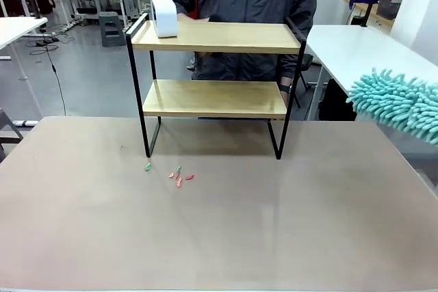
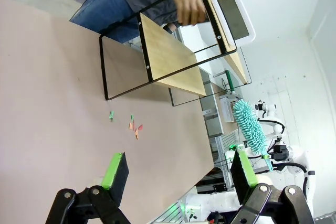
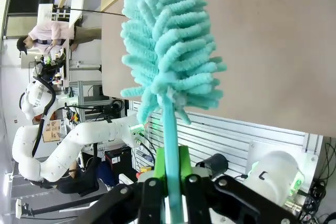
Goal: Clean the shelf.
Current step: Hand the Duster back to the human.
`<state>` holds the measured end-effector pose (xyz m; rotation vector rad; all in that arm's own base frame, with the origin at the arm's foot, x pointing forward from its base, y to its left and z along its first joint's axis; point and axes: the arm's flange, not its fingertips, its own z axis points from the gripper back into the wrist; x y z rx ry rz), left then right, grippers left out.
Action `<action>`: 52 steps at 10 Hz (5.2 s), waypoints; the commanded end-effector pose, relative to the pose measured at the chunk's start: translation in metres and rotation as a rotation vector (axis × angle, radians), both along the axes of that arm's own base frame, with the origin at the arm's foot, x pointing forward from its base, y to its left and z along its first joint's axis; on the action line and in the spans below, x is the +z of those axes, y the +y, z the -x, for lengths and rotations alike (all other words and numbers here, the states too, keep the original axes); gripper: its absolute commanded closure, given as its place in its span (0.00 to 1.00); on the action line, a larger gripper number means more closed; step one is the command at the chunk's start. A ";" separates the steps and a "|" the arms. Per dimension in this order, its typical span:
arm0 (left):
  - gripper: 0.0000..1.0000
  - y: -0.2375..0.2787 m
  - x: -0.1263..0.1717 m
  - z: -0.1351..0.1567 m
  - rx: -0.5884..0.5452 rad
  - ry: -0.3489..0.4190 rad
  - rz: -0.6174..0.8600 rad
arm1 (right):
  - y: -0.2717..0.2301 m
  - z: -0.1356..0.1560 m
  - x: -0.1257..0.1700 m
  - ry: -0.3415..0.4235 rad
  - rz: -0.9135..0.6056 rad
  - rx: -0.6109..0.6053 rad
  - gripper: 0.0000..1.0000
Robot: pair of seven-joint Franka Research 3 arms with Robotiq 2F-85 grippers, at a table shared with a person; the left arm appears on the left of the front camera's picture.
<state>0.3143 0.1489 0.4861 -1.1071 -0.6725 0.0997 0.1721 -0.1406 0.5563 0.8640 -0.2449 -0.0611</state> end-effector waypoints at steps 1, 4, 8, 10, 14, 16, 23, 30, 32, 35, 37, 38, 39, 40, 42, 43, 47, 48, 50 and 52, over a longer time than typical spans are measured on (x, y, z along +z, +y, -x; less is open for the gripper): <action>0.00 -0.001 0.000 -0.001 -0.002 -0.032 0.012 | -0.006 0.001 0.001 -0.012 0.012 0.015 0.88; 0.00 -0.001 0.000 -0.001 -0.002 -0.032 0.012 | -0.006 0.001 0.001 -0.012 0.012 0.015 0.88; 0.00 -0.022 0.026 -0.001 -0.120 -0.073 0.030 | -0.004 0.001 0.026 -0.067 0.094 -0.045 0.88; 0.00 -0.093 0.074 -0.010 -0.421 -0.195 0.056 | 0.018 -0.029 0.104 -0.242 0.213 0.150 0.88; 0.00 -0.255 0.093 -0.006 -0.882 -0.186 -0.012 | 0.136 -0.050 0.165 -0.364 0.171 0.932 0.88; 0.00 -0.274 0.076 -0.006 -0.918 -0.068 -0.026 | 0.151 -0.036 0.153 -0.303 0.142 1.025 0.88; 0.00 -0.345 0.098 -0.017 -1.031 -0.294 -0.122 | 0.226 -0.107 0.164 -0.185 0.147 1.242 0.88; 0.00 -0.429 0.089 -0.048 -1.312 -0.272 -0.091 | 0.292 -0.153 0.120 0.044 0.112 1.460 0.88; 0.00 -0.431 0.081 -0.039 -1.363 -0.233 -0.082 | 0.291 -0.162 0.112 0.018 0.096 1.379 0.88; 0.00 -0.431 0.072 -0.029 -1.377 -0.206 -0.090 | 0.276 -0.170 0.106 -0.029 0.077 1.235 0.88; 0.00 -0.433 0.072 -0.027 -1.372 -0.218 -0.096 | 0.272 -0.173 0.096 -0.021 0.036 1.221 0.88; 0.00 -0.432 0.071 -0.027 -1.373 -0.214 -0.103 | 0.270 -0.174 0.095 -0.025 0.019 1.221 0.88; 0.00 -0.432 0.070 -0.027 -1.380 -0.214 -0.097 | 0.269 -0.174 0.094 -0.028 0.011 1.220 0.88; 0.00 -0.433 0.069 -0.028 -1.369 -0.209 -0.100 | 0.268 -0.174 0.094 -0.023 0.010 1.220 0.88; 0.60 -0.433 0.067 -0.028 -1.367 -0.220 -0.116 | 0.267 -0.174 0.093 -0.016 0.005 1.218 0.88; 1.00 -0.434 0.067 -0.029 -1.368 -0.221 -0.111 | 0.267 -0.173 0.094 -0.017 0.008 1.219 0.88; 1.00 -0.434 0.063 -0.030 -1.367 -0.215 -0.095 | 0.266 -0.172 0.093 -0.015 0.003 1.210 0.88; 1.00 -0.435 0.062 -0.030 -1.374 -0.211 -0.098 | 0.264 -0.173 0.092 -0.008 0.010 1.194 0.88; 1.00 -0.434 0.062 -0.031 -1.367 -0.210 -0.103 | 0.261 -0.174 0.089 0.000 0.039 1.142 0.58; 1.00 -0.427 0.062 -0.032 -1.367 -0.209 -0.117 | 0.251 -0.176 0.083 -0.018 0.015 1.072 0.02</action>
